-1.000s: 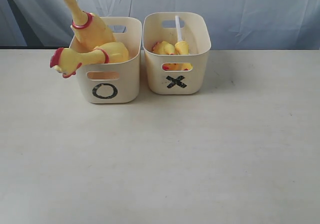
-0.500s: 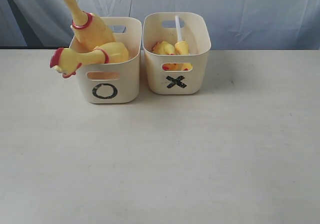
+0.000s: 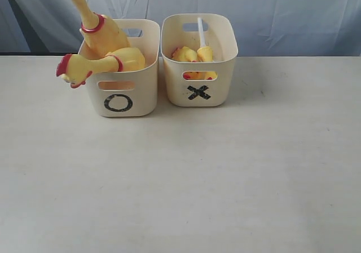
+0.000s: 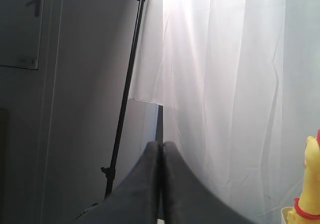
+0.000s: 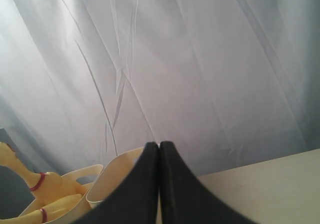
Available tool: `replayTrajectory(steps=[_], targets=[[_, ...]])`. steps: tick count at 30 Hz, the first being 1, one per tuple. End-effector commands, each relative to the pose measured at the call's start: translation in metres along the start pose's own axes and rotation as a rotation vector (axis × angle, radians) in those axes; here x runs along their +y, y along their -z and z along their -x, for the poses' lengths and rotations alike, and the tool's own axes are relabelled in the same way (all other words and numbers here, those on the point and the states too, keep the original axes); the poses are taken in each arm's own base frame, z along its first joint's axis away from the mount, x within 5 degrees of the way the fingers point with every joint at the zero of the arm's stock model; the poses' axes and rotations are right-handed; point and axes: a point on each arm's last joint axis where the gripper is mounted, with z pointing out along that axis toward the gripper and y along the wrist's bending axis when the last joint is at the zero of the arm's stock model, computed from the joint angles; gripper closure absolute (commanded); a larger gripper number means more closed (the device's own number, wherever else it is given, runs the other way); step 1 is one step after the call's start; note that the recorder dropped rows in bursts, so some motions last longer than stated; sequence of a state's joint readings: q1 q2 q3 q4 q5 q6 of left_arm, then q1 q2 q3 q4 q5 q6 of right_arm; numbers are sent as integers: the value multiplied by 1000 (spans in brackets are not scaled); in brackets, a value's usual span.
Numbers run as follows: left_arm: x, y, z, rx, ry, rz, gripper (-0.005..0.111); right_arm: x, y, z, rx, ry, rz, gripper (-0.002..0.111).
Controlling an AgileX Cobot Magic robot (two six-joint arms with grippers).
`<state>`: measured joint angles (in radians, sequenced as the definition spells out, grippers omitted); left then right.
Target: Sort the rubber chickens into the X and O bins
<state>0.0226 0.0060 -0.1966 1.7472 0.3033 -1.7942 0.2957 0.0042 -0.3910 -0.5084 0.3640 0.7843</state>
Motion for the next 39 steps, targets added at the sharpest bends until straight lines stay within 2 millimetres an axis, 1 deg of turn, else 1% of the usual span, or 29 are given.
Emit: replayTrajectory(steps=[1,7,14,17,19,22,26,28,30,32,34,36,38,39], targets=[[1,1,0,-4,3,10,107,-1,0,-2,-2,6,-16,109],[1,1,0,-3,3,6,107,-1,1,-2,-7,8,-36,109],[0,1,0,-3,3,5,107,-5,4,0,-80,41,-244,109],[0,1,0,-3,3,5,107,-6,5,1,-92,46,-278,109],[0,1,0,-3,3,5,107,-7,3,-3,-88,49,-271,109],[0,1,0,-3,3,5,107,-9,-6,-22,-94,73,-206,109],[0,1,0,-3,3,5,107,-17,-17,-64,-52,83,-132,109],[0,1,0,-3,3,3,107,-25,-18,-84,7,76,-147,109],[0,1,-1,-1,3,2,107,-31,-18,-99,64,71,-178,109],[0,1,-5,11,4,3,107,-36,-17,-105,109,66,-220,109],[1,1,-17,55,45,8,107,-40,-16,-108,150,52,-263,109],[2,2,-35,140,176,28,107,-40,-15,-109,156,41,-270,109],[3,6,-61,292,539,100,107,-40,-15,-109,156,41,-270,109],[2,8,-69,342,663,123,107,-40,-15,-109,156,43,-270,109]])
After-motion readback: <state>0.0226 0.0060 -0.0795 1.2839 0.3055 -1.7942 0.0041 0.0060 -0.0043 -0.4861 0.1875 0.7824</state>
